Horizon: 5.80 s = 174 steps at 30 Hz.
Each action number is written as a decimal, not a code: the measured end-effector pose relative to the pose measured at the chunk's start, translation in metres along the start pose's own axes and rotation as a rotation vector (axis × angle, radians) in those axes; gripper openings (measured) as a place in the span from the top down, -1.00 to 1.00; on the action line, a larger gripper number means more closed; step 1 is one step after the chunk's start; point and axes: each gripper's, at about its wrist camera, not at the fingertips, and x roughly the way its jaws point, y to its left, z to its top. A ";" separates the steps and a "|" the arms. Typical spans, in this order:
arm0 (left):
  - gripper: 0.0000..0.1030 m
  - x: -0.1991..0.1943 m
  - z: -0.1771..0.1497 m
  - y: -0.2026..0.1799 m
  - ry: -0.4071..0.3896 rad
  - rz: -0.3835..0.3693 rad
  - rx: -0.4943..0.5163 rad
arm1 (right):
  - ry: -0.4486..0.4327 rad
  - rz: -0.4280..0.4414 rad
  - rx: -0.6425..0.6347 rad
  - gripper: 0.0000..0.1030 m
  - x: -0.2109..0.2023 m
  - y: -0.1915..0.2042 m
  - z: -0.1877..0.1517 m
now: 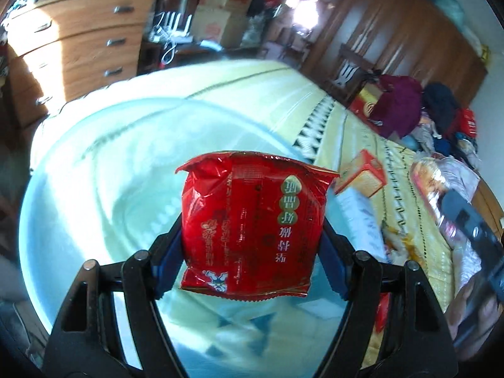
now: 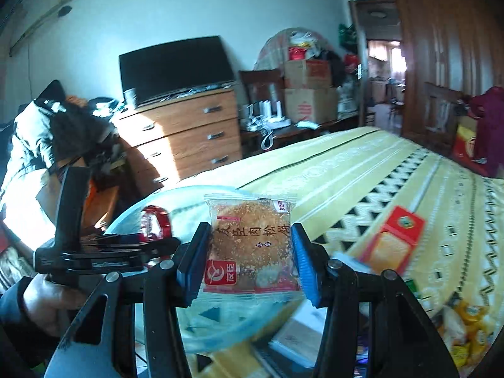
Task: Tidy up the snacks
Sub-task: 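Carry both packs over the clear basin and open both tools to drop them, then grasp the tall red snack bag from the pile with the right tool, then grasp the red-yellow snack bar with the left tool while the right tool holds the red bag, then carry both snacks over the clear basin and open both tools to drop them, then grasp the blue pack from the basket with the right tool while the left tool grasps a white-red pack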
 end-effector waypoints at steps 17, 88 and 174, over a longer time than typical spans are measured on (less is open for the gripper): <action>-0.72 0.013 0.007 0.028 0.099 -0.030 -0.061 | 0.157 0.068 0.047 -0.07 0.080 0.025 -0.038; -0.05 0.131 -0.182 -0.208 0.388 -0.285 0.497 | 0.134 -0.359 0.547 -0.19 -0.168 -0.179 -0.281; -0.69 -0.018 -0.050 -0.156 0.055 -0.327 0.486 | 0.309 -0.478 0.539 -0.53 -0.176 -0.112 -0.304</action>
